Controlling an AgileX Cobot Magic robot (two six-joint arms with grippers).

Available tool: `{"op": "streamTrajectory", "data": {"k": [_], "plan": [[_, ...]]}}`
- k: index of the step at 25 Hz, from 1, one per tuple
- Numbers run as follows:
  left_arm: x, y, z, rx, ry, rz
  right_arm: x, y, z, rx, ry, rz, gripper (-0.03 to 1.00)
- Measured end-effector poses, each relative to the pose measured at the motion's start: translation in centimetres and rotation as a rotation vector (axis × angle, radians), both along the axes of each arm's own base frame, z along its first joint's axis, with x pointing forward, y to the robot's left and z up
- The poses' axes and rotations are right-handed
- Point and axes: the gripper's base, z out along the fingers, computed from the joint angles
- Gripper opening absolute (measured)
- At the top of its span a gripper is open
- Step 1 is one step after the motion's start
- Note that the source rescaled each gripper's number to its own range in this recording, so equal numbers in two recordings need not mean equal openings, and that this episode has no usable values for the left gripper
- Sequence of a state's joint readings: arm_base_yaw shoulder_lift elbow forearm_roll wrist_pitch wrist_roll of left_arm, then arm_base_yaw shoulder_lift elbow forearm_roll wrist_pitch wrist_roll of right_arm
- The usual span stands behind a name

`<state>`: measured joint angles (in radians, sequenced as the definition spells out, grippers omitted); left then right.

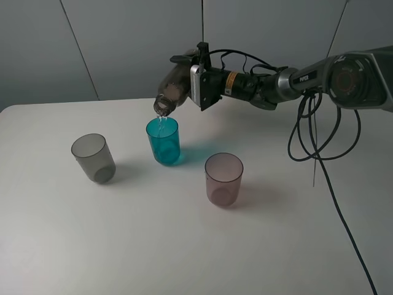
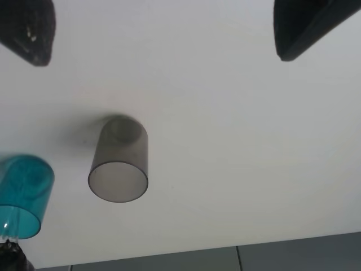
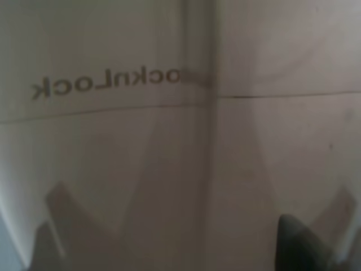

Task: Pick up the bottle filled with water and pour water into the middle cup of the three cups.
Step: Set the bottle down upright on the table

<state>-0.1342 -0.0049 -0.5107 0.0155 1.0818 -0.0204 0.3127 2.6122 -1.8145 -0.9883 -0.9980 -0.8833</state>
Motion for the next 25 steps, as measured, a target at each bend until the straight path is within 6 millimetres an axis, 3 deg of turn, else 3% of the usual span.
{"op": "streamTrajectory", "data": {"k": [25], "plan": [[0.00, 0.00, 0.00, 0.000, 0.000, 0.000, -0.13, 0.08, -0.04, -0.043, -0.069, 0.018, 0.00]]}}
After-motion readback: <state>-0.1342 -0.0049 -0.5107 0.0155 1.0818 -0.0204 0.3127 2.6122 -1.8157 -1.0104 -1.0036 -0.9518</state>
